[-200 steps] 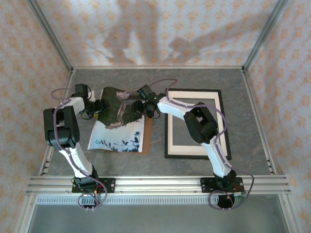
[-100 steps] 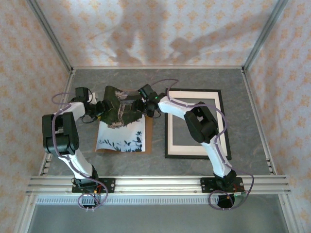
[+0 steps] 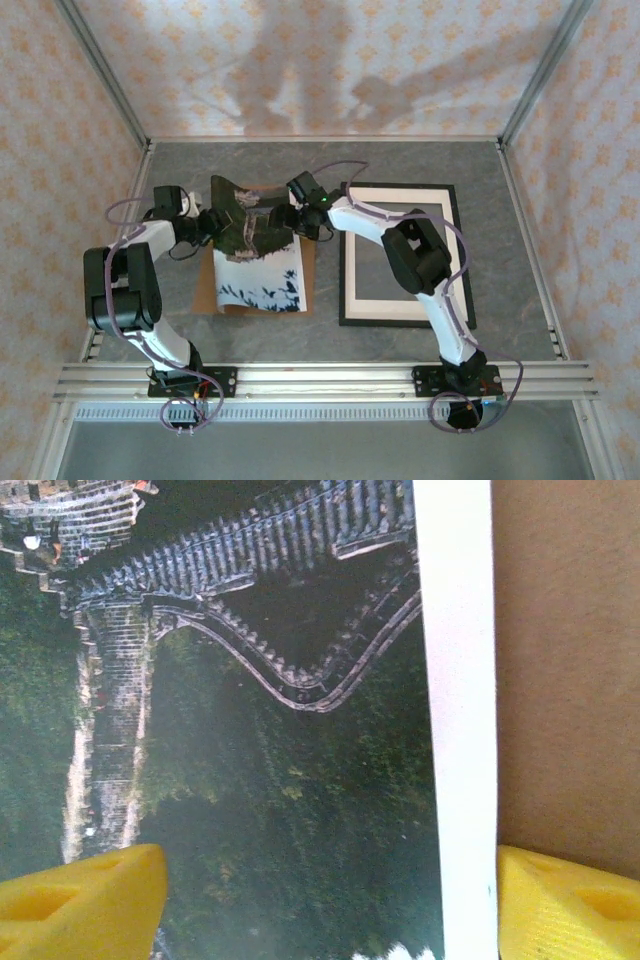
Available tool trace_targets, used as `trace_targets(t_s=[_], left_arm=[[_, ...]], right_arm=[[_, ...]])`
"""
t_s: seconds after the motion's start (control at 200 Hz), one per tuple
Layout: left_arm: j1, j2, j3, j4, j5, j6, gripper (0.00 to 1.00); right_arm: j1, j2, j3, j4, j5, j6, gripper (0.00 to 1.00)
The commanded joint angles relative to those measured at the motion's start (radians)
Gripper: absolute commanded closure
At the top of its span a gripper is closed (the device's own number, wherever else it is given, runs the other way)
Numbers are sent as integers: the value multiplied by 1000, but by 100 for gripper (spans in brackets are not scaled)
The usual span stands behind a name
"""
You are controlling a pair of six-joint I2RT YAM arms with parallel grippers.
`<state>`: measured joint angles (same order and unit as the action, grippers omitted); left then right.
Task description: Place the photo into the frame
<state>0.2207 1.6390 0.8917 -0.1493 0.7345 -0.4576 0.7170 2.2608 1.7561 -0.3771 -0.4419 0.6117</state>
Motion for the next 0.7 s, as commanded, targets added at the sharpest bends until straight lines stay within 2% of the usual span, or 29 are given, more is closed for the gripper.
trace_targets(t_s=[0.0, 0.095, 0.21, 0.505, 0.576, 0.696], left_arm=[[-26, -63, -47, 170, 93, -131, 55], [-47, -93, -82, 256, 131, -207, 57], [-79, -107, -141, 464, 200, -352, 58], [-118, -18, -238, 1223, 298, -876, 60], [-123, -5, -237, 1286, 305, -925, 60], [-127, -35, -239, 1213, 298, -878, 60]], right_arm=[[-38, -109, -38, -80, 30, -90, 14], [-63, -162, -65, -118, 28, -145, 11], [-100, -230, -110, -144, 10, -190, 9], [-258, -387, -239, -89, -238, -186, 1], [-277, -405, -245, -99, -275, -191, 1], [-294, -433, -266, -74, -317, -187, 1]])
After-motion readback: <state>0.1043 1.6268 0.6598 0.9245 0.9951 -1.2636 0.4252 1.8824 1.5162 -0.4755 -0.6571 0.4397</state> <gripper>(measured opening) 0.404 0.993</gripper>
